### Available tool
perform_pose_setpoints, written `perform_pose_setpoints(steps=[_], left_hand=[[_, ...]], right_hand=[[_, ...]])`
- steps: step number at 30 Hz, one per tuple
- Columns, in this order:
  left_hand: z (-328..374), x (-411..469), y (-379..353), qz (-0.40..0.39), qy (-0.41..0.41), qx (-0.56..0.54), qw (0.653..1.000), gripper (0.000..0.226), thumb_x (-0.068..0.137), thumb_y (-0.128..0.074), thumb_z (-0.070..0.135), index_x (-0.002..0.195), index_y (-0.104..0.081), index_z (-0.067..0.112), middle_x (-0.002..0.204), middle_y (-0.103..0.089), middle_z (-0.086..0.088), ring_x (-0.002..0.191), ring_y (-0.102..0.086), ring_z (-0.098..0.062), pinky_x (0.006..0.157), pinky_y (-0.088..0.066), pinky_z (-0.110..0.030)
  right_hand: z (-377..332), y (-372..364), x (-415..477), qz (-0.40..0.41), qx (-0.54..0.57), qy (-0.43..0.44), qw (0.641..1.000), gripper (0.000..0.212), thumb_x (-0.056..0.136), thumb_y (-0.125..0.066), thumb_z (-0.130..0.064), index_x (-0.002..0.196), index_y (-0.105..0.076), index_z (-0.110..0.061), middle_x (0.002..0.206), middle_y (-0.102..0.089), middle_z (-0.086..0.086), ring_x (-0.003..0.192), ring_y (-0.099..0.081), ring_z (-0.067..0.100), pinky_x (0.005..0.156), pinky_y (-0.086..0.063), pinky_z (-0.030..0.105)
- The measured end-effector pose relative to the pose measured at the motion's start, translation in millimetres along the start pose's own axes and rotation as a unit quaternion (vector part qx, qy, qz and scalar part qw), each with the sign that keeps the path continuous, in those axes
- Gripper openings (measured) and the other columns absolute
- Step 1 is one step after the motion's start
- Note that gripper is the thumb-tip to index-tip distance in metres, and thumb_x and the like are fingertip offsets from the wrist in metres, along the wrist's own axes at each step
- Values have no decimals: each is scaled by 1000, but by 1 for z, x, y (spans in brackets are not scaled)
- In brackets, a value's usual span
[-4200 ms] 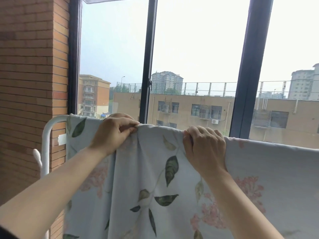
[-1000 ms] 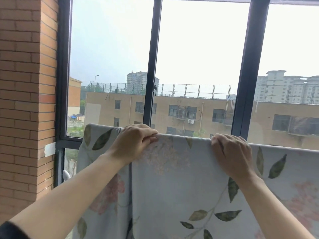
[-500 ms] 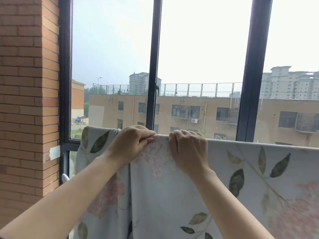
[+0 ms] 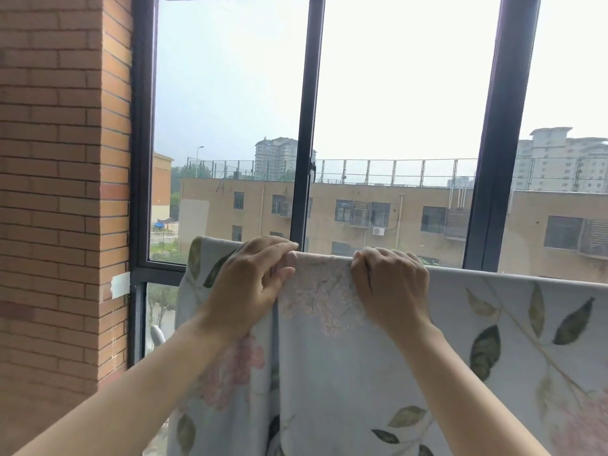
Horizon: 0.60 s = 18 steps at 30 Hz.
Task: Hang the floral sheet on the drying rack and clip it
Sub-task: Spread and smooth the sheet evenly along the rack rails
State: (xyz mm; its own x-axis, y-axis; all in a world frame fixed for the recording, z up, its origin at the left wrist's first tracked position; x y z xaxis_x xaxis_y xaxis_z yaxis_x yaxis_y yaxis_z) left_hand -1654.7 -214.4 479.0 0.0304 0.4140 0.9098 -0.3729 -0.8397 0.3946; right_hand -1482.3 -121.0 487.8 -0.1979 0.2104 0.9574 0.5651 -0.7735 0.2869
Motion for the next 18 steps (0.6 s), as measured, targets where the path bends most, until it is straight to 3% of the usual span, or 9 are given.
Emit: perform_pose_setpoints(steps=[4, 7, 10, 13, 15, 18], left_hand=[[-36, -31, 32, 78, 116, 21, 990, 50, 77, -73, 31, 122, -57, 15, 115, -54, 3, 111, -48, -15, 97, -42, -31], [-65, -54, 37, 68, 242, 18, 968, 77, 69, -76, 44, 133, -45, 14, 125, -41, -4, 119, -37, -19, 99, -34, -28], [-80, -72, 36, 64, 327, -30, 942, 87, 63, -75, 52, 134, -40, 16, 132, -36, -6, 122, -34, -19, 99, -32, -30], [-87, -75, 42, 90, 328, -61, 938, 86, 65, -74, 54, 135, -41, 18, 132, -46, -4, 119, -47, -19, 99, -43, -36], [-83, -71, 47, 104, 311, -89, 941, 76, 68, -76, 48, 132, -45, 22, 128, -52, -1, 111, -54, -16, 90, -47, -29], [-73, -62, 45, 95, 301, -99, 944, 78, 69, -75, 49, 133, -42, 20, 127, -51, 1, 109, -54, -16, 89, -47, -30]], right_hand=[[0, 0, 0, 2, 13, -15, 1000, 38, 88, -37, -31, 55, -50, -21, 55, -60, -2, 53, -55, 23, 61, -31, 27], [-4, -1, 0, 2, 19, -15, 1000, 38, 88, -37, -31, 54, -51, -21, 56, -61, -2, 53, -55, 24, 61, -35, 29], [-5, -1, 0, -2, 19, -20, 1000, 39, 88, -37, -30, 54, -53, -19, 56, -62, -1, 53, -55, 25, 61, -35, 29], [-3, -1, -1, -3, 18, -23, 1000, 39, 87, -37, -30, 56, -57, -18, 58, -64, -1, 55, -57, 24, 62, -36, 28], [-1, 0, -1, -1, 17, -26, 1000, 39, 87, -37, -29, 57, -59, -18, 60, -65, -1, 55, -57, 24, 63, -37, 28], [-1, 1, -1, 2, 15, -25, 1000, 37, 87, -39, -29, 58, -59, -19, 60, -65, -1, 55, -57, 23, 62, -35, 27]])
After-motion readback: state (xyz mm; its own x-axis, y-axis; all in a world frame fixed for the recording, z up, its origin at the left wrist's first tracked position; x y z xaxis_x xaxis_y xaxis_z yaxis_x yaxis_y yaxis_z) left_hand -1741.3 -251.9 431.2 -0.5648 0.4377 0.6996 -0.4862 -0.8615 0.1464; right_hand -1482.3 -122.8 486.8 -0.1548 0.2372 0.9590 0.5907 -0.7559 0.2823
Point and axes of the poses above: each hand's wrist, its own x-axis towards the middle knuckle, its own y-axis out of the back of the hand, z = x × y, the point moved 8 cm from there along x, towards the middle knuckle
